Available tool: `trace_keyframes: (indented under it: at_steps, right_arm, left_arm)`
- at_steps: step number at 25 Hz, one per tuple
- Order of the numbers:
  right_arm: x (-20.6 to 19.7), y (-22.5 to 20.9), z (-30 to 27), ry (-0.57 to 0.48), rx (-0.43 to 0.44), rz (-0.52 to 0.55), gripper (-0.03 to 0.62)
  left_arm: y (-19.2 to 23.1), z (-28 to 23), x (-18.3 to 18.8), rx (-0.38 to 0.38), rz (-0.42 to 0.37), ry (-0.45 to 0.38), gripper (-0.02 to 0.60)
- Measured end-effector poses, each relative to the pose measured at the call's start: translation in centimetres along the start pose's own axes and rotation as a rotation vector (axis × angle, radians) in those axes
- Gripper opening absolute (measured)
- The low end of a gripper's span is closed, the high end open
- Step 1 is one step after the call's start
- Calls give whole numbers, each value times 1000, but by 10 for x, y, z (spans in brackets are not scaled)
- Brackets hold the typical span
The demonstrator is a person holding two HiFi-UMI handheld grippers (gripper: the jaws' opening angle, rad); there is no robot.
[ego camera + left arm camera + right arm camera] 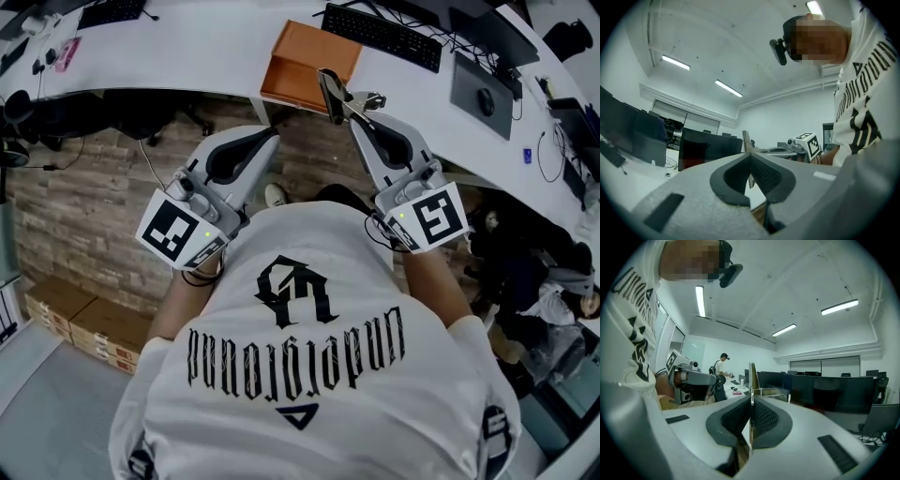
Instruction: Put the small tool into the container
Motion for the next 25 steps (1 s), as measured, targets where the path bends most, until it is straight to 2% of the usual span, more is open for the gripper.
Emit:
trace_keyframes:
  at_steps: [9, 16, 25]
  right_arm:
    - [-13, -10, -30, 31, 6, -35, 15]
    - [-29, -45, -54, 65, 51, -50, 15]
    - [-60, -93, -92, 146, 122, -68, 15]
  left_arm:
    - [32, -1, -11, 9, 35, 26, 12]
    - [63, -22, -15, 66, 34, 43, 12]
    - [106, -58, -40, 133, 88, 115, 14]
Point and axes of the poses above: the fingertips, and each gripper's own axes: z backward along the fingers, y to its left, x out of its top, the point moved 1 cm from there along z, backward along the fingers, and after that the axes turned 7 degrees about x, right-handed, at the moved point
